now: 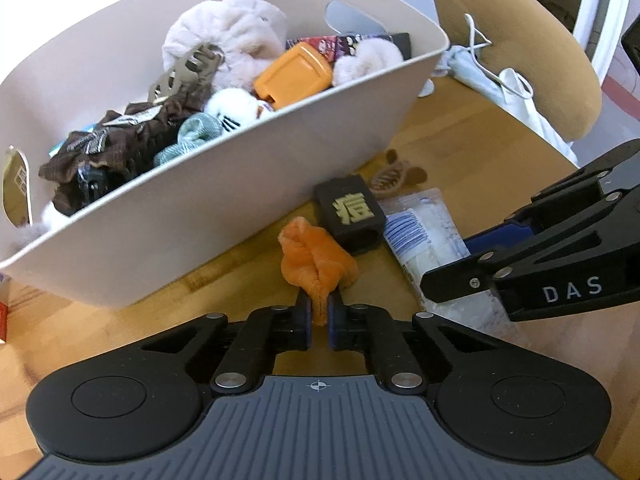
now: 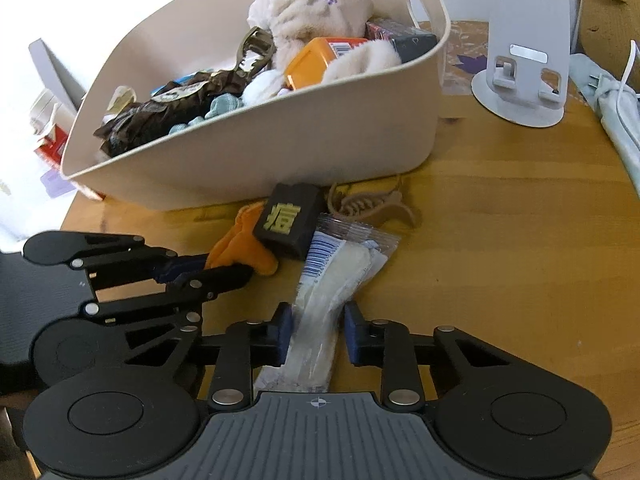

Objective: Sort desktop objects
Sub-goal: 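Grasp orange cloth with left tool while right tool grasps wrapped towel packet, then carry orange cloth in left tool into basket while right tool carries towel packet there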

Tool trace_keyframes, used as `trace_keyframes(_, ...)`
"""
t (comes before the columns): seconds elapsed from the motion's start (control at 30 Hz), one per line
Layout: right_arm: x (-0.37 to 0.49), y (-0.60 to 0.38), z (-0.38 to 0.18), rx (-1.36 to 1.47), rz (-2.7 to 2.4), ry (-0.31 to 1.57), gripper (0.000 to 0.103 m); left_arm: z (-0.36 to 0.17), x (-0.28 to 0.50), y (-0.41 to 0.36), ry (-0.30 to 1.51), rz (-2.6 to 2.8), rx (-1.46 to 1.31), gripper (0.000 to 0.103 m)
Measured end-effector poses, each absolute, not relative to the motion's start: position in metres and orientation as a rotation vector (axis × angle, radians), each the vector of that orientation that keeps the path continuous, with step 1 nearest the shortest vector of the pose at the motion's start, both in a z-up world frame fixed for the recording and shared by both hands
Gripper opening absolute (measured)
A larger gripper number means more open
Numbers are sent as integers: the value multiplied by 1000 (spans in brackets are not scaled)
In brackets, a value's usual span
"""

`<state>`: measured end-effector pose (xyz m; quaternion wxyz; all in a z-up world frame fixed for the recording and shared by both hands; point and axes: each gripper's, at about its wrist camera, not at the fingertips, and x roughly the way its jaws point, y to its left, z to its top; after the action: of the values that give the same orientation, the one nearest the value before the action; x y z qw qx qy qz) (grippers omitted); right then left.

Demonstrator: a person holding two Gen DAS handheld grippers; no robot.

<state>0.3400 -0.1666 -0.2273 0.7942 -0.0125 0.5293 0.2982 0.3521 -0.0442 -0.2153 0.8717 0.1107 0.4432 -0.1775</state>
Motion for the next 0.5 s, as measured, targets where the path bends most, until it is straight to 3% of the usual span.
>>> trace_keyframes(0.5, 320, -211, -192, -47, 707, 1069, 21, -186, 311, -35, 885, -367, 253, 6)
